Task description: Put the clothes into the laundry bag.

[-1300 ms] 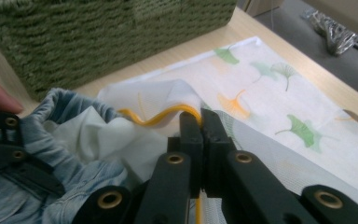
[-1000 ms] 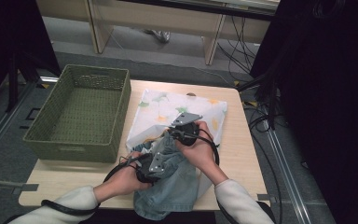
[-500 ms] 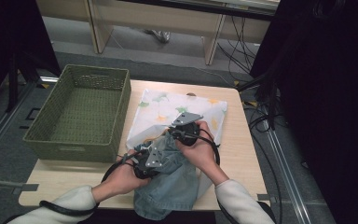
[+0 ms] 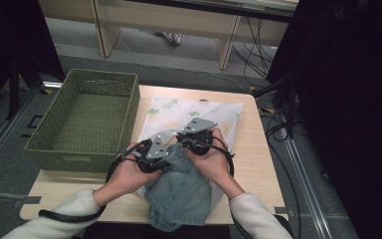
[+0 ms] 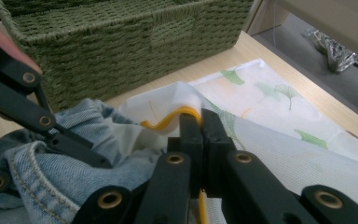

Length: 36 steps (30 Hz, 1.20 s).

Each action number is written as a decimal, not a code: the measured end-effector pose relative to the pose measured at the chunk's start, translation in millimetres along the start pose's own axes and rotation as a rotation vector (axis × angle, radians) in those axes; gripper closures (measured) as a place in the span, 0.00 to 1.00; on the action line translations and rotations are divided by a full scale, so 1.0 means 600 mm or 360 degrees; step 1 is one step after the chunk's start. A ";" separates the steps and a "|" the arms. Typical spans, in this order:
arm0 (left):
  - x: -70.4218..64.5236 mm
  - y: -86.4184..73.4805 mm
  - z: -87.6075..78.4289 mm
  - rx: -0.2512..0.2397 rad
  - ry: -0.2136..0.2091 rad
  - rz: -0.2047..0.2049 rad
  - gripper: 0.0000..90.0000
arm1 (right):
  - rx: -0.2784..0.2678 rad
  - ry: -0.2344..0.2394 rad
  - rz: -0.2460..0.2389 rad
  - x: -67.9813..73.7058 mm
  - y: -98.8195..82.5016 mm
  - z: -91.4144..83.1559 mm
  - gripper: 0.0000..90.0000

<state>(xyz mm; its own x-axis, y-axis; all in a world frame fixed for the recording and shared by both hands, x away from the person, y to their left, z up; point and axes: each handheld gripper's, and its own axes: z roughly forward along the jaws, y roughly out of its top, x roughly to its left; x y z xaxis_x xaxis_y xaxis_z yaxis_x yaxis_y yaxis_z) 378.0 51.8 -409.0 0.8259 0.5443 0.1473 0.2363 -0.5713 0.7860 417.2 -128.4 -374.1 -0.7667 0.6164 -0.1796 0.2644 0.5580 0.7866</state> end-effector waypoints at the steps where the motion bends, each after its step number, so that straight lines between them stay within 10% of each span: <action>1: 0.001 0.004 -0.002 -0.0010 0.0012 0.0005 0.87 | -0.0008 -0.0002 0.0003 0.000 0.001 -0.002 1.00; 15: 0.007 0.025 -0.022 -0.0158 0.0123 0.0055 0.87 | -0.0094 0.0013 0.0023 -0.002 0.011 -0.020 1.00; 36: 0.018 -0.026 0.108 -0.0008 0.0124 0.0015 0.86 | -0.0086 0.0024 0.0065 -0.006 0.008 -0.019 1.00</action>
<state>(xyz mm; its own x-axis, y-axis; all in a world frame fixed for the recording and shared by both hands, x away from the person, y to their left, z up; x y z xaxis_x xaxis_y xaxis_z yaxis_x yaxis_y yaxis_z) 416.3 26.5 -458.7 0.7857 0.5851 0.2008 0.2258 -0.5736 0.7874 414.6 -134.6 -362.9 -0.7647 0.6294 -0.1384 0.2638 0.5017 0.8238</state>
